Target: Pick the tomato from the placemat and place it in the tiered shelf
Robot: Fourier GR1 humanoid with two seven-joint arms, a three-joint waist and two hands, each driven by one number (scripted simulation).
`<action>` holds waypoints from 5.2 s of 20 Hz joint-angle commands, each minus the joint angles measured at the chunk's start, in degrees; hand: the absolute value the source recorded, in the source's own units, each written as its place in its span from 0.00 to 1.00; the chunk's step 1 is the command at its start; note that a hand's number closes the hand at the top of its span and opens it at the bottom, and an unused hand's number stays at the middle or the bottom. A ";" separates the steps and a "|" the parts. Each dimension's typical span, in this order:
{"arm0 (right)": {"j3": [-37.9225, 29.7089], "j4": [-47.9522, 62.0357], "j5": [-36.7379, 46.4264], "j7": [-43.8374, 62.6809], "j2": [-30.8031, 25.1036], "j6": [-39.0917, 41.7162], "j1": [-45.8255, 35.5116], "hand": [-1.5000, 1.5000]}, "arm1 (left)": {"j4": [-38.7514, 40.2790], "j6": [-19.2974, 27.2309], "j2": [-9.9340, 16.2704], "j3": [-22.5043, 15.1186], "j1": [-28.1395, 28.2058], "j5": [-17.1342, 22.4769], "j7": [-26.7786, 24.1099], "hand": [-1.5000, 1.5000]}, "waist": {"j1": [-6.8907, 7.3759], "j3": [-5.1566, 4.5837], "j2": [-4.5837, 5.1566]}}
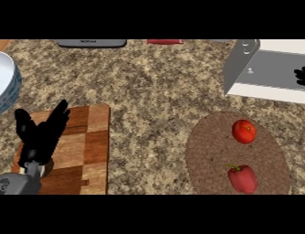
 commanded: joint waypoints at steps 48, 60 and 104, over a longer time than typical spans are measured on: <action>1.90 -6.61 31.26 7.75 21.78 -19.04 4.88 0.00 | 5.95 -5.97 -8.03 9.19 0.80 -8.19 0.81 0.50 | -0.96 -0.58 0.36; 13.06 -7.42 43.13 -1.37 25.18 -21.81 5.27 1.00 | 0.26 -4.67 -10.11 7.24 3.93 -10.89 2.95 0.50 | -0.66 -0.55 0.31; -26.47 -59.83 22.08 77.92 9.54 -11.72 -18.21 1.00 | -0.12 -8.05 -9.52 11.68 3.64 -11.84 4.01 0.50 | -0.77 -0.65 0.20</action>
